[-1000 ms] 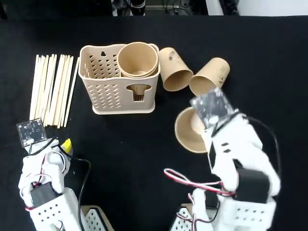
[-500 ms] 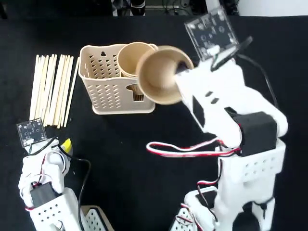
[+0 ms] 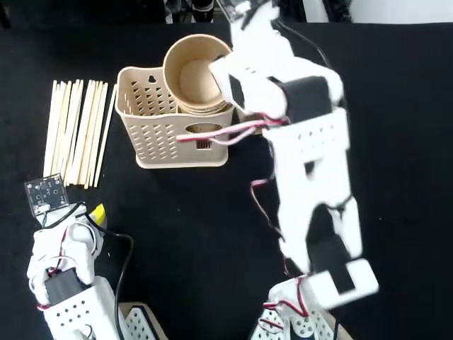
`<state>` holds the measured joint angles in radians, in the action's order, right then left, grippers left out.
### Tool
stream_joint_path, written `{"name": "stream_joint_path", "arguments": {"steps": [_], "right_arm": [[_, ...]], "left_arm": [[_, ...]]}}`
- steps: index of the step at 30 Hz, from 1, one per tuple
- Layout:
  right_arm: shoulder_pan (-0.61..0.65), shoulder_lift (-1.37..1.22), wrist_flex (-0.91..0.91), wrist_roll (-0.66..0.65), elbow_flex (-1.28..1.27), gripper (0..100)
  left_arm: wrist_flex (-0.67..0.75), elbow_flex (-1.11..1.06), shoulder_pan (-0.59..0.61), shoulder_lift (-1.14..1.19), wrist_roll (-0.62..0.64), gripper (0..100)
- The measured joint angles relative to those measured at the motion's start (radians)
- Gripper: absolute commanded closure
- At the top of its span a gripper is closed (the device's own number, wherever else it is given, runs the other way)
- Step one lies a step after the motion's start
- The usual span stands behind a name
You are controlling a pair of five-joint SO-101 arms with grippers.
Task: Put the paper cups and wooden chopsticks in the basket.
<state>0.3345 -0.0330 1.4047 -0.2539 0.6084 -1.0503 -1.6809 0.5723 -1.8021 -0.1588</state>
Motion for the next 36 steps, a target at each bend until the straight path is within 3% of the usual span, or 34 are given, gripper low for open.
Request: {"name": "stream_joint_path", "arguments": {"steps": [7, 11, 13, 23, 30, 36], "right_arm": [[0.0, -0.115, 0.084, 0.0, 0.114, 95.2], [0.0, -0.14, 0.153, 0.0, 0.172, 74.1], [0.0, -0.147, 0.169, 0.011, 0.193, 68.1], [-0.014, -0.149, 0.258, -0.08, 0.347, 70.3], [-0.186, -0.149, 0.325, -0.37, 0.368, 70.4], [-0.333, -0.149, 0.316, -0.671, 0.115, 70.4]], "left_arm": [[0.0, 0.0, 0.0, 0.0, 0.0, 70], [0.0, 0.0, 0.0, 0.0, 0.0, 70], [0.0, 0.0, 0.0, 0.0, 0.0, 70], [0.0, 0.0, 0.0, 0.0, 0.0, 70], [0.0, 0.0, 0.0, 0.0, 0.0, 70], [0.0, 0.0, 0.0, 0.0, 0.0, 70]]}}
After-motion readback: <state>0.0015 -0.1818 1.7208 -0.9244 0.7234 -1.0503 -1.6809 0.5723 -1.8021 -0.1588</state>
